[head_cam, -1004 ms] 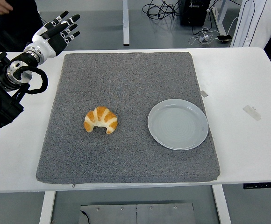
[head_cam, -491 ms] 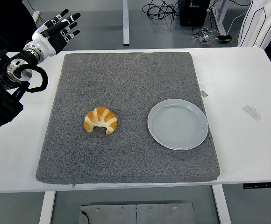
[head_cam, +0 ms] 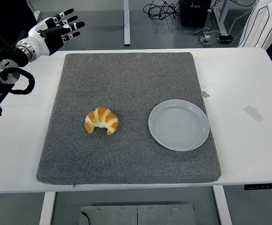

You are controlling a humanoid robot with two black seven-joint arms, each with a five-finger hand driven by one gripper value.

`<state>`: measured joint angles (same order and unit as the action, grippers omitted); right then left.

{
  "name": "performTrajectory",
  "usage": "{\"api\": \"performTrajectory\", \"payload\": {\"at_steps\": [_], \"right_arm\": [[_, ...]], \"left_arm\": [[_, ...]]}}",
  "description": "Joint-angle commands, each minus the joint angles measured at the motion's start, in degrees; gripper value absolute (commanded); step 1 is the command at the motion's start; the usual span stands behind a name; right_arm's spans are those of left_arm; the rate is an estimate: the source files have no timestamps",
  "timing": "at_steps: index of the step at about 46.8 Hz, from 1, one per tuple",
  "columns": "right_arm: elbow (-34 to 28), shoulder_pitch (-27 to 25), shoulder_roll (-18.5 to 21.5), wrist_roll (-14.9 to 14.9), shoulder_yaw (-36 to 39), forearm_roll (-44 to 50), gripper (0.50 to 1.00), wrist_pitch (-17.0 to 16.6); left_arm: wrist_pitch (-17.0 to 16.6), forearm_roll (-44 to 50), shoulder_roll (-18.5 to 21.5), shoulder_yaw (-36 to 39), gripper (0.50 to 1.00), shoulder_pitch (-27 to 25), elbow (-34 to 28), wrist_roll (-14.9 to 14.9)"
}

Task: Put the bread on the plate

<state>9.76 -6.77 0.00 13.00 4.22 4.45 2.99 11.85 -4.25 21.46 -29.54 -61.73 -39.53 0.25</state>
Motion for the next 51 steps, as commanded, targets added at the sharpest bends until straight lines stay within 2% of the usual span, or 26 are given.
{"api": "performTrajectory", "payload": {"at_steps": [1, 9, 17, 29, 35, 39, 51], "right_arm": [[0.0, 0.0, 0.0, 0.0, 0.0, 0.0, 1.0, 0.0], [0.0, 0.0, 0.0, 0.0, 0.0, 0.0, 1.0, 0.0], [0.0, 0.0, 0.0, 0.0, 0.0, 0.0, 1.0, 0.0], [0.0, 0.0, 0.0, 0.0, 0.0, 0.0, 1.0, 0.0], [0.0, 0.0, 0.0, 0.0, 0.0, 0.0, 1.0, 0.0], [0.0, 0.0, 0.0, 0.0, 0.0, 0.0, 1.0, 0.0], [0.0, 0.0, 0.0, 0.0, 0.0, 0.0, 1.0, 0.0]], "left_arm": [[-0.1, -2.8, 2.1, 2.9, 0.978, -0.4, -2.5, 0.0], [0.3, -14.3, 6.1, 4.9, 0.978, -0.9, -6.1, 0.0], [0.5, -25.5, 10.8, 4.1, 0.978, -0.9, -13.0, -0.6], [0.2, -33.3, 12.5, 5.3, 0.977, -0.8, -19.8, -0.5], [0.2, -39.5, 16.2, 11.9, 0.978, -2.0, -25.1, -0.7], [0.3, -42.7, 16.8, 15.6, 0.978, -3.0, -27.4, -0.9], [0.0, -56.7, 18.5, 17.9, 0.969, -2.2, -31.8, -1.9]]}}
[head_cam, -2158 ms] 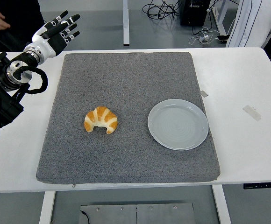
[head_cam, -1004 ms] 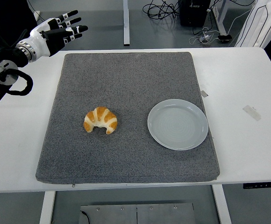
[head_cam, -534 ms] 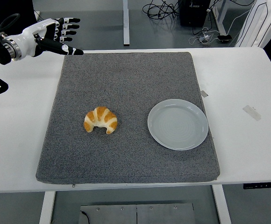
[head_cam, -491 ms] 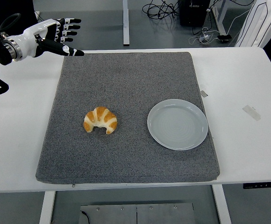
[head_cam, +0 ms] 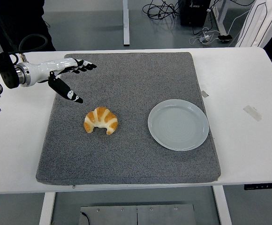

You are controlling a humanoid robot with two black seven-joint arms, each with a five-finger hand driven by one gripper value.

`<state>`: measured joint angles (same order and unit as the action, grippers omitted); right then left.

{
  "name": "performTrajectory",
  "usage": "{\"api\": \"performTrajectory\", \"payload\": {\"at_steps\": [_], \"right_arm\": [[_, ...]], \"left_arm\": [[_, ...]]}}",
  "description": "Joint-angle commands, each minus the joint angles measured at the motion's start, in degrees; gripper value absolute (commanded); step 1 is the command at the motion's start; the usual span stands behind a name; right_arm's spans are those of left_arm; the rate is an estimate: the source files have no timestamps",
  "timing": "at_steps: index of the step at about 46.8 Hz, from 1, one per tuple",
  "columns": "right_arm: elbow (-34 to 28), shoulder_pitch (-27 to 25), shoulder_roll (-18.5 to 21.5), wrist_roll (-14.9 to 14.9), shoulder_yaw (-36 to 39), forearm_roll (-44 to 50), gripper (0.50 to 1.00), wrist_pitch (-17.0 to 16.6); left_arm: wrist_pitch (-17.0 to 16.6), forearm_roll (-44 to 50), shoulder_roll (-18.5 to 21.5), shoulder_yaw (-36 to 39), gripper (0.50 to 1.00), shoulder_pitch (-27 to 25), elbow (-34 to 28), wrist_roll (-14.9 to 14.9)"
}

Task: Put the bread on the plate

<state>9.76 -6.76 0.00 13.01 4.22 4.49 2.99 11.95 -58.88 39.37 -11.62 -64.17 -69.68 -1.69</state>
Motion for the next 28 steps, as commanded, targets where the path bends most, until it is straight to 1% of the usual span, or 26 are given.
{"api": "performTrajectory", "payload": {"at_steps": [1, 5, 12, 15, 17, 19, 23, 25, 28], "right_arm": [[0.0, 0.0, 0.0, 0.0, 0.0, 0.0, 1.0, 0.0], [0.0, 0.0, 0.0, 0.0, 0.0, 0.0, 1.0, 0.0], [0.0, 0.0, 0.0, 0.0, 0.0, 0.0, 1.0, 0.0], [0.0, 0.0, 0.0, 0.0, 0.0, 0.0, 1.0, 0.0], [0.0, 0.0, 0.0, 0.0, 0.0, 0.0, 1.0, 0.0], [0.0, 0.0, 0.0, 0.0, 0.0, 0.0, 1.0, 0.0], [0.0, 0.0, 0.0, 0.0, 0.0, 0.0, 1.0, 0.0], [0.0, 0.0, 0.0, 0.0, 0.0, 0.0, 1.0, 0.0], [0.0, 0.0, 0.0, 0.0, 0.0, 0.0, 1.0, 0.0]], "left_arm": [[-0.2, -2.3, 0.9, -0.1, 0.969, 0.3, -2.5, 0.0], [-0.3, -2.6, 1.1, 0.0, 0.971, 0.2, -4.5, 0.0], [-0.4, -2.6, 1.2, 0.2, 0.972, 0.3, -5.7, 0.1], [-0.9, -4.3, 0.9, 1.2, 0.974, 0.3, -5.8, 0.1], [-1.9, -6.7, 0.6, 2.2, 0.972, 0.3, -5.8, 0.1], [-3.7, -9.5, 0.4, 3.3, 0.974, 0.3, -5.8, 0.2], [-8.0, -12.9, -2.2, 4.7, 0.974, 0.8, -5.9, 0.5], [-9.0, -13.5, -3.2, 5.2, 0.974, 1.0, -5.9, 0.6], [-9.0, -13.8, -4.1, 5.5, 0.974, 1.2, -5.9, 0.8]]}}
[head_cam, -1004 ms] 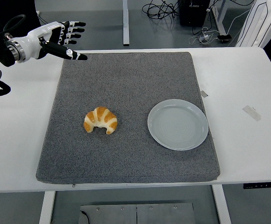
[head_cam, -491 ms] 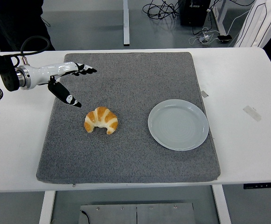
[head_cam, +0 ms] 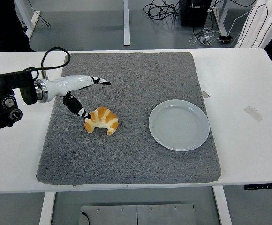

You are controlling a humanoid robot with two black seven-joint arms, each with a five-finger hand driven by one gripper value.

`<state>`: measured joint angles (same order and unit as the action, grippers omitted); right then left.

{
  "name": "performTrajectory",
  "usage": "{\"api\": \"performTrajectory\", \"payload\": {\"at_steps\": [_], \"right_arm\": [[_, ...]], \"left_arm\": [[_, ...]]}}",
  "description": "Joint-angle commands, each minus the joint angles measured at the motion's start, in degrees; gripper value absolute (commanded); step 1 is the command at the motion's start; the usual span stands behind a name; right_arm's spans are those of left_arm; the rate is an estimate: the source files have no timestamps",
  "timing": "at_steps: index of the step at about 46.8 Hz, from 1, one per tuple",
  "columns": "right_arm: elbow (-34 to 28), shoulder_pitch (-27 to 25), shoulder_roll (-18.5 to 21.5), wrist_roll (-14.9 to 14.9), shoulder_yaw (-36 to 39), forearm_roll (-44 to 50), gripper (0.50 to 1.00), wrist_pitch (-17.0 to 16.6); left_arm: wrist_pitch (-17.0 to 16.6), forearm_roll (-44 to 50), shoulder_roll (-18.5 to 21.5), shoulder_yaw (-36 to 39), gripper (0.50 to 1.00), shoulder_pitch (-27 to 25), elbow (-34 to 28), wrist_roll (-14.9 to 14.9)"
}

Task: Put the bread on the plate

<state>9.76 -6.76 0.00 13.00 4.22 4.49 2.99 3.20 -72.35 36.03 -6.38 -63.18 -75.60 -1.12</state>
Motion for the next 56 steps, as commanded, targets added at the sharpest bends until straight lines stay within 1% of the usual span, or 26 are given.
{"api": "performTrajectory", "payload": {"at_steps": [1, 6, 10, 17, 25, 33, 39, 51, 56], "right_arm": [[0.0, 0.0, 0.0, 0.0, 0.0, 0.0, 1.0, 0.0], [0.0, 0.0, 0.0, 0.0, 0.0, 0.0, 1.0, 0.0], [0.0, 0.0, 0.0, 0.0, 0.0, 0.0, 1.0, 0.0], [0.0, 0.0, 0.0, 0.0, 0.0, 0.0, 1.0, 0.0], [0.0, 0.0, 0.0, 0.0, 0.0, 0.0, 1.0, 0.0], [0.0, 0.0, 0.0, 0.0, 0.0, 0.0, 1.0, 0.0], [0.0, 0.0, 0.0, 0.0, 0.0, 0.0, 1.0, 0.0], [0.0, 0.0, 0.0, 0.0, 0.0, 0.0, 1.0, 0.0], [0.0, 0.0, 0.0, 0.0, 0.0, 0.0, 1.0, 0.0]], "left_arm": [[-0.3, -0.4, -1.1, 0.2, 0.974, 0.3, 0.0, 0.2], [-0.6, -1.0, -3.1, 0.3, 0.975, 1.4, 0.0, 0.2], [-0.5, -2.5, -3.9, 0.3, 0.975, 1.6, 0.0, 0.1], [-0.5, -6.2, -4.0, 1.0, 0.975, 2.3, 0.1, -0.1], [-0.6, -7.5, -4.0, 1.5, 0.975, 2.5, 1.0, -0.3], [-2.9, -9.1, -4.4, 2.3, 0.975, 3.6, 3.2, -0.6], [-4.9, -10.0, -6.8, 2.4, 0.975, 4.6, 5.4, -0.6], [-5.3, -9.9, -8.3, 2.3, 0.974, 5.2, 6.1, -0.6], [-5.7, -9.9, -8.4, 2.3, 0.96, 5.0, 6.1, -0.6]]}}
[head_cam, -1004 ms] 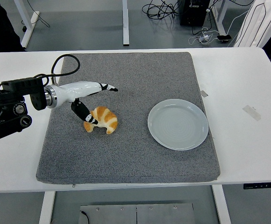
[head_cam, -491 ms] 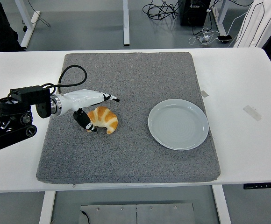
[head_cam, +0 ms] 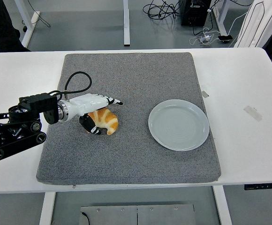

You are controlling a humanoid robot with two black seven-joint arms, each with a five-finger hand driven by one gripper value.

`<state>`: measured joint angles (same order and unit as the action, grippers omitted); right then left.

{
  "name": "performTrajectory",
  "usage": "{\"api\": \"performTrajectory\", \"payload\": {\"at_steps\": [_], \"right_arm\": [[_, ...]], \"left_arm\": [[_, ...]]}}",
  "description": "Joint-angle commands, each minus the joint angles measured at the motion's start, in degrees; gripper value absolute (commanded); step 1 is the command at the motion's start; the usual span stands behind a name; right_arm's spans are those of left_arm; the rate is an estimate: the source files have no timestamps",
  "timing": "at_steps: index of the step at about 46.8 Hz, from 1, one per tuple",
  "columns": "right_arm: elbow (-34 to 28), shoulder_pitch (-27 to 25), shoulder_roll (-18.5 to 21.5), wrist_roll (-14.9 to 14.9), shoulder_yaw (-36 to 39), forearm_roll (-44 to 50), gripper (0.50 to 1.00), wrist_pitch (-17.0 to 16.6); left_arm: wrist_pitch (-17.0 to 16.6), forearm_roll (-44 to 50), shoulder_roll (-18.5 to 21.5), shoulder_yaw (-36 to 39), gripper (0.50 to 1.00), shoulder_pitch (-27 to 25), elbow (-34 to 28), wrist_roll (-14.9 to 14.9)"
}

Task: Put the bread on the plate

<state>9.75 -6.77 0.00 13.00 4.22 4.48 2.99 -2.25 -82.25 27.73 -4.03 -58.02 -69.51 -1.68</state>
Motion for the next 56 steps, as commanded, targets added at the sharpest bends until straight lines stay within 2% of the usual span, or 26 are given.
{"api": "performTrajectory", "payload": {"at_steps": [1, 7, 8, 10, 12, 17, 21, 25, 32, 42, 56], "right_arm": [[0.0, 0.0, 0.0, 0.0, 0.0, 0.0, 1.0, 0.0], [0.0, 0.0, 0.0, 0.0, 0.0, 0.0, 1.0, 0.0], [0.0, 0.0, 0.0, 0.0, 0.0, 0.0, 1.0, 0.0], [0.0, 0.0, 0.0, 0.0, 0.0, 0.0, 1.0, 0.0], [0.0, 0.0, 0.0, 0.0, 0.0, 0.0, 1.0, 0.0], [0.0, 0.0, 0.0, 0.0, 0.0, 0.0, 1.0, 0.0], [0.0, 0.0, 0.0, 0.0, 0.0, 0.0, 1.0, 0.0], [0.0, 0.0, 0.0, 0.0, 0.0, 0.0, 1.0, 0.0], [0.0, 0.0, 0.0, 0.0, 0.0, 0.0, 1.0, 0.0], [0.0, 0.0, 0.0, 0.0, 0.0, 0.0, 1.0, 0.0], [0.0, 0.0, 0.0, 0.0, 0.0, 0.0, 1.0, 0.0]], "left_arm": [[-0.4, 0.0, -0.3, 0.0, 0.948, -0.2, 0.0, 0.0], [-0.7, 0.0, -0.4, 0.0, 0.833, -0.3, 1.0, 0.1], [-0.7, 0.0, -0.4, 0.0, 0.792, -0.3, 1.1, 0.1], [-0.7, 0.0, -0.6, 0.0, 0.677, -0.3, 1.3, 0.1], [-0.7, 0.2, -0.7, -0.1, 0.5, -0.3, 1.3, 0.1], [-0.5, 0.9, -0.5, -0.2, 0.5, -0.4, 1.3, -0.6], [-0.5, 0.9, -0.1, -0.3, 0.5, -0.9, 1.3, -3.6], [-0.5, 0.9, 0.3, -0.5, 0.5, -1.7, 1.3, -4.6], [-0.2, 1.3, 2.9, -0.8, 0.5, -5.4, 1.3, -5.0], [0.4, 7.4, 4.4, 0.0, 0.5, -15.0, 2.3, -5.8], [0.5, 7.5, 3.1, 0.1, 0.5, -15.2, 2.5, -5.9]]}}
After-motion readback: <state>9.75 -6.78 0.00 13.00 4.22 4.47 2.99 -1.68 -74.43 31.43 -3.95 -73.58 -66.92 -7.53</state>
